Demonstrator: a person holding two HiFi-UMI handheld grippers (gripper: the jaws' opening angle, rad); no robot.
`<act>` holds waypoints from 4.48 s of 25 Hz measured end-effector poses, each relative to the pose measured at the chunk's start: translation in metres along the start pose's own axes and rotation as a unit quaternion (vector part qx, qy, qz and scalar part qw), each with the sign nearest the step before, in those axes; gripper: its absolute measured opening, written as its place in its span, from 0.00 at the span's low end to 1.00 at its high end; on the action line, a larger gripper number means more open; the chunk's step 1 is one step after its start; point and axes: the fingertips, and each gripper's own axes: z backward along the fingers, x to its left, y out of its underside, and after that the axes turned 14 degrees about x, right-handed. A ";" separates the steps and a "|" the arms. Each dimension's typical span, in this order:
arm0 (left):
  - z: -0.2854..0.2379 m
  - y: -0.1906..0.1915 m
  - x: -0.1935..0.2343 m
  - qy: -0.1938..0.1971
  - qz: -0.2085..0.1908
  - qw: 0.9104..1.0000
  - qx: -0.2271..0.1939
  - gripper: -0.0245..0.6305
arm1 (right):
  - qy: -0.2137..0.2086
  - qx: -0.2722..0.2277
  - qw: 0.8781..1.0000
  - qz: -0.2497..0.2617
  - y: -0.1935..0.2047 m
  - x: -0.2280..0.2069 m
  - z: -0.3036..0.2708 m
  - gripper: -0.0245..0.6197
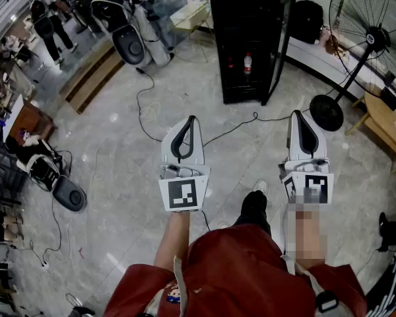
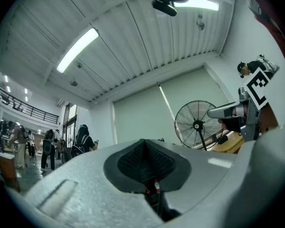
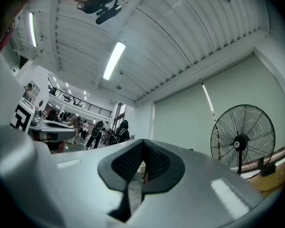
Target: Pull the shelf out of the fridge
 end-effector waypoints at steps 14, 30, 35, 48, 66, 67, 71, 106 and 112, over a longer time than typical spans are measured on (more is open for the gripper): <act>-0.046 0.024 -0.031 0.038 0.010 0.999 0.033 0.03 | 0.024 0.023 0.999 -0.028 0.030 -0.036 -0.017 0.03; -0.204 0.091 -0.090 0.073 0.027 0.990 0.120 0.03 | 0.046 0.108 0.990 -0.072 0.130 -0.135 -0.116 0.03; -0.265 0.089 -0.112 0.083 0.021 0.988 0.132 0.03 | 0.050 0.116 0.989 -0.078 0.138 -0.180 -0.154 0.03; -0.384 0.044 -0.163 0.087 0.012 0.990 0.112 0.03 | 0.045 0.098 0.991 -0.081 0.131 -0.285 -0.225 0.03; -0.460 0.044 -0.123 0.051 0.033 0.994 0.088 0.03 | 0.020 0.072 0.996 -0.050 0.112 -0.299 -0.321 0.03; -0.465 0.045 -0.116 0.048 0.036 0.994 0.087 0.03 | 0.017 0.072 0.996 -0.046 0.110 -0.296 -0.330 0.03; -0.493 0.048 -0.081 0.042 0.038 0.995 0.076 0.03 | 0.009 0.074 0.997 -0.032 0.102 -0.278 -0.374 0.03; -0.656 0.116 0.013 0.074 0.058 0.991 0.095 0.03 | -0.013 0.115 0.993 -0.016 0.128 -0.230 -0.585 0.03; -0.678 0.112 -0.021 0.055 0.058 0.990 0.112 0.03 | -0.045 0.115 0.992 -0.026 0.143 -0.264 -0.596 0.03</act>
